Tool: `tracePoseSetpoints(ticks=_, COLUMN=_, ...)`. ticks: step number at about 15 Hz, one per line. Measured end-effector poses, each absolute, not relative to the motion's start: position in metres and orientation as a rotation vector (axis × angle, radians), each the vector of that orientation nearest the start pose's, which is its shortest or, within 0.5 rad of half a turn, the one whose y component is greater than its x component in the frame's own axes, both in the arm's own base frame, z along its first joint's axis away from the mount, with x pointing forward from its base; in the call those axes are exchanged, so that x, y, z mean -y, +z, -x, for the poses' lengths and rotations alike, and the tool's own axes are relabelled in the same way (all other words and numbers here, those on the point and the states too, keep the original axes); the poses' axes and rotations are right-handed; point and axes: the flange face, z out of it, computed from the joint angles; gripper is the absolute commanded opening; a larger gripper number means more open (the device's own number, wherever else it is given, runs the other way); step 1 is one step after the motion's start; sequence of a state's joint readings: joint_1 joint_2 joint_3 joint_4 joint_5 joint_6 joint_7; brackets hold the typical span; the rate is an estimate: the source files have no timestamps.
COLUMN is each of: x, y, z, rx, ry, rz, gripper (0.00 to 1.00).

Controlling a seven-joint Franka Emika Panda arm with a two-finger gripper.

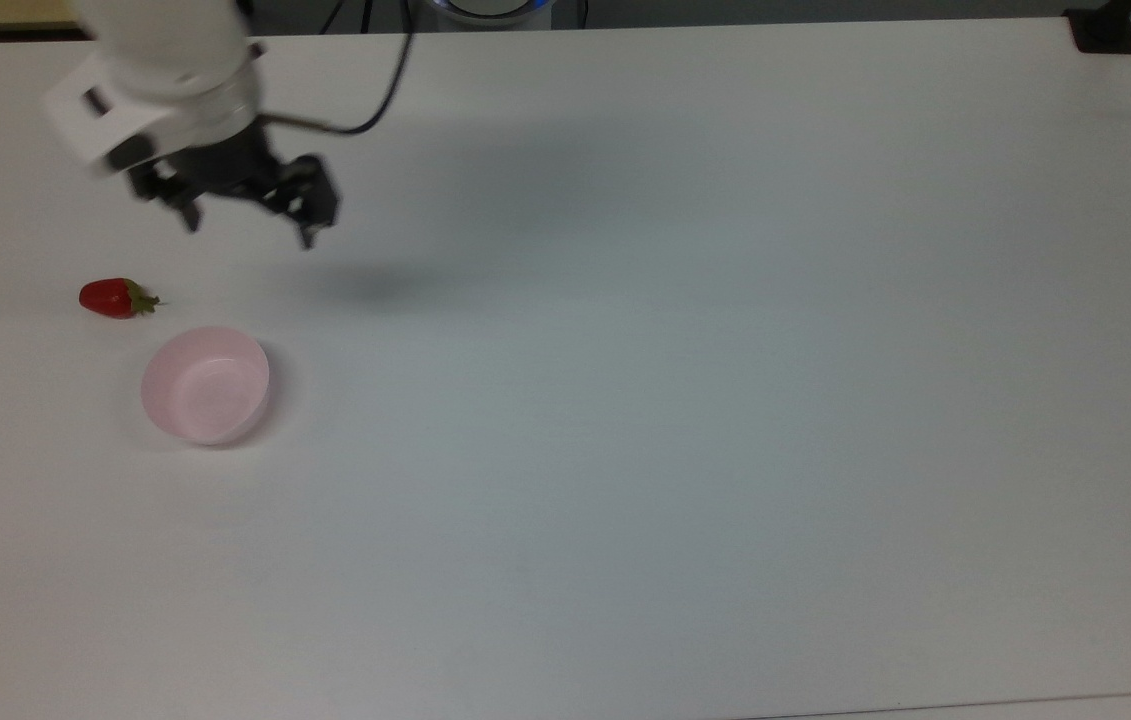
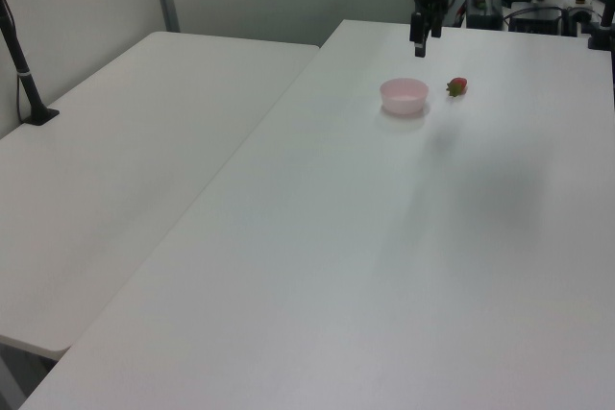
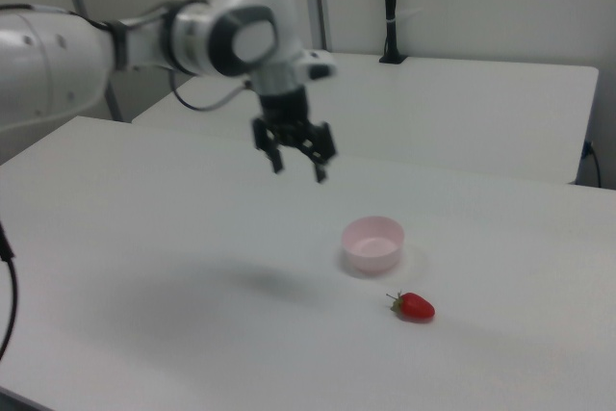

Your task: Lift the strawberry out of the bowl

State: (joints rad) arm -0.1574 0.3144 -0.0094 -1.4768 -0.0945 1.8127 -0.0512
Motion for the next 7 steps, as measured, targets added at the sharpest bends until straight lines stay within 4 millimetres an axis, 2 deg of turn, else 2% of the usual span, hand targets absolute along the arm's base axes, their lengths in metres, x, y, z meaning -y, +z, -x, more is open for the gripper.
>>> tracePoseSetpoints(ticks=2, x=0.068, y=0.534, z=-0.635, rx=-0.18, ry=0.0, rz=3.233, gripper=1.0)
tracePoseSetpoints(ticks=4, x=0.031, y=0.563, z=-0.618, rx=-0.224, ry=0.02, rz=3.232, gripper=1.0)
tracePoseSetpoints(ticks=7, x=0.001, y=0.593, z=-0.59, rx=-0.213, ry=0.074, rz=3.235, gripper=1.0)
